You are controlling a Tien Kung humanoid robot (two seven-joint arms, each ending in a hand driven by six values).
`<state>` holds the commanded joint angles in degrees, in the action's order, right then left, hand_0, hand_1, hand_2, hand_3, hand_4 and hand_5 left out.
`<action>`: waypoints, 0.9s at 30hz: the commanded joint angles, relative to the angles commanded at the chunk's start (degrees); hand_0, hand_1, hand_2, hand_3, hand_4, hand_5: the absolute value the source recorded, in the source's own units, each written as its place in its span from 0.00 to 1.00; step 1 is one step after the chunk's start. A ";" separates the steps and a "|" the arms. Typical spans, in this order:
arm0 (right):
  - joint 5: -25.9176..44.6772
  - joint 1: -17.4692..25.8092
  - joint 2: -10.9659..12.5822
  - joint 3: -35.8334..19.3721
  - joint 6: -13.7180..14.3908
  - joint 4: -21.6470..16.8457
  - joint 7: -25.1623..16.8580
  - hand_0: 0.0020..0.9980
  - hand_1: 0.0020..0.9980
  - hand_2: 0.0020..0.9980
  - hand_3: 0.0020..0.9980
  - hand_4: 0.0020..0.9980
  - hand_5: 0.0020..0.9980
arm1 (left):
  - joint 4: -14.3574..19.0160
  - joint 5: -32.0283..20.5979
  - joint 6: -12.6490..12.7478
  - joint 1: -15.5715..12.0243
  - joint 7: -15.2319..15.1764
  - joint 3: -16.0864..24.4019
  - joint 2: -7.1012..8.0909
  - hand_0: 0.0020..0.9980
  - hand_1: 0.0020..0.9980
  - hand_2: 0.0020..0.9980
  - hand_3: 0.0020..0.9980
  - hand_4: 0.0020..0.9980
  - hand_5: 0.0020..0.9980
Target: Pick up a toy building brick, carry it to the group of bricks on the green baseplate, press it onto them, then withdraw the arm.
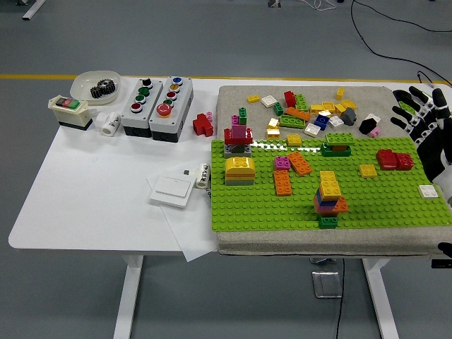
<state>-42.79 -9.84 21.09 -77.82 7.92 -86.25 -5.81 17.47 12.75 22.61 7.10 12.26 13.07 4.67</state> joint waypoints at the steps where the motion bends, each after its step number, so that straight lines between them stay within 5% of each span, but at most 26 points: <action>1: 0.52 -0.03 -0.04 -0.21 -0.21 0.05 0.38 0.80 0.78 0.83 0.85 1.00 0.79 | -0.01 -0.36 0.05 -0.12 -0.18 -0.21 -0.01 0.74 0.73 0.72 0.59 0.64 0.66; 9: 3.21 -0.29 0.00 0.26 -2.57 0.19 3.32 0.78 0.75 0.82 0.82 1.00 0.79 | -0.08 -0.73 0.10 -0.33 -0.33 -0.44 -0.26 0.74 0.73 0.72 0.59 0.64 0.66; 27: 3.41 -0.74 0.76 1.12 -2.77 0.30 6.61 0.77 0.74 0.80 0.78 1.00 0.75 | -0.16 -1.43 0.08 -0.28 -0.52 -0.66 -0.45 0.74 0.73 0.72 0.59 0.64 0.67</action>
<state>-39.39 -10.58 21.85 -76.70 5.15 -85.94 0.80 17.31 11.32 22.69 6.82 11.74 12.41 4.22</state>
